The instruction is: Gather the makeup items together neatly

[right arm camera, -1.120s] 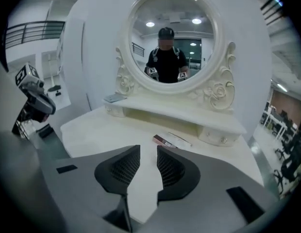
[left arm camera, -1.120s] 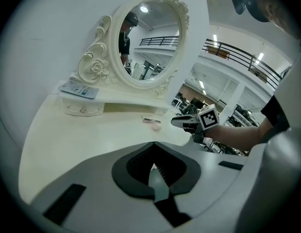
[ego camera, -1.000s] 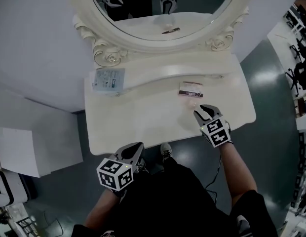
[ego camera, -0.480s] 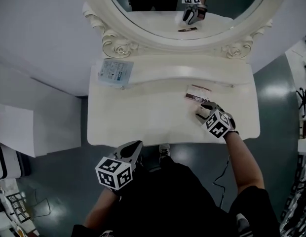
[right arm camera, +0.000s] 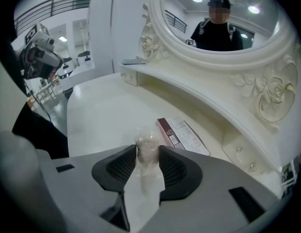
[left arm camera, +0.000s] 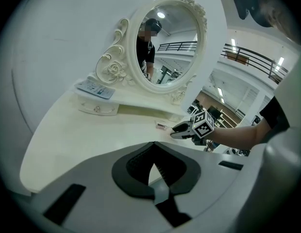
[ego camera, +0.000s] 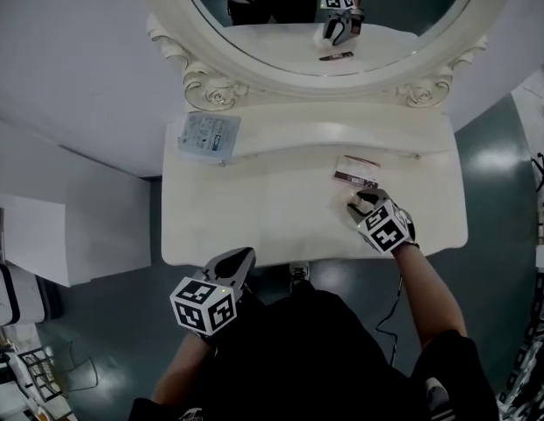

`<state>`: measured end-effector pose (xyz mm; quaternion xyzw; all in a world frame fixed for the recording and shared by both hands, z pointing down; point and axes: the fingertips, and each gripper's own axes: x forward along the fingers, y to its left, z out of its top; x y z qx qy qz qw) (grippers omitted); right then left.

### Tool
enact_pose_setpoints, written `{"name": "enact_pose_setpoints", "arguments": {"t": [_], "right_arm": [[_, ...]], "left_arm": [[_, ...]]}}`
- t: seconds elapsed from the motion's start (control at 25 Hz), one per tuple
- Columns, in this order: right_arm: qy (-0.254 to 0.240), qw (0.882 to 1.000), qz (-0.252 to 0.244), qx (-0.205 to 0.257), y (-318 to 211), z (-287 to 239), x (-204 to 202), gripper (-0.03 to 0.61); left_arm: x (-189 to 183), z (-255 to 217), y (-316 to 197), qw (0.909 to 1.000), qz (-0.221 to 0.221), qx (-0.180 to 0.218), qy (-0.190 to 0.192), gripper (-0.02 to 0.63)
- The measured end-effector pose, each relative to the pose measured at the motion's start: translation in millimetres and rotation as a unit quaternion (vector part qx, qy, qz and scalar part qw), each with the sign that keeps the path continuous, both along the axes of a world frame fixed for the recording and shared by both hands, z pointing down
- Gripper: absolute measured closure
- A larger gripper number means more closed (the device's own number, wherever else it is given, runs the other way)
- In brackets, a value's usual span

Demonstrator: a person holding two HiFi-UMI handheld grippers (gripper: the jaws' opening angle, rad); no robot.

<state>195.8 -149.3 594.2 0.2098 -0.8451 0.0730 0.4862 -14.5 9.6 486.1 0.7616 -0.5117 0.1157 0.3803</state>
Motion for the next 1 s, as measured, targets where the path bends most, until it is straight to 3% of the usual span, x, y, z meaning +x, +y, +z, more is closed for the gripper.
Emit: {"name": "enact_pose_setpoints", "arguments": {"t": [0.16, 0.28, 0.4, 0.6, 1.0], "right_arm": [[-0.075, 0.990, 0.112, -0.037, 15, -12, -25, 0.417], [-0.141, 0.968, 0.193, -0.078, 35, -18, -58, 0.422], [-0.175, 0.950, 0.241, -0.090, 46, -22, -95, 0.425], [-0.170, 0.944, 0.269, -0.082, 58, -17, -150, 0.426], [-0.083, 0.949, 0.300, -0.044, 62, 2, -215, 0.426]], "left_arm": [[-8, 0, -7, 0.9996, 0.027, 0.000, -0.002, 0.604], [-20, -1, -9, 0.9986, 0.053, 0.000, -0.001, 0.604], [-33, -2, -11, 0.9970, 0.078, 0.001, 0.000, 0.604], [-57, 2, -8, 0.9933, 0.116, -0.001, 0.007, 0.604], [-113, 10, 3, 0.9881, 0.152, -0.003, 0.024, 0.604]]}}
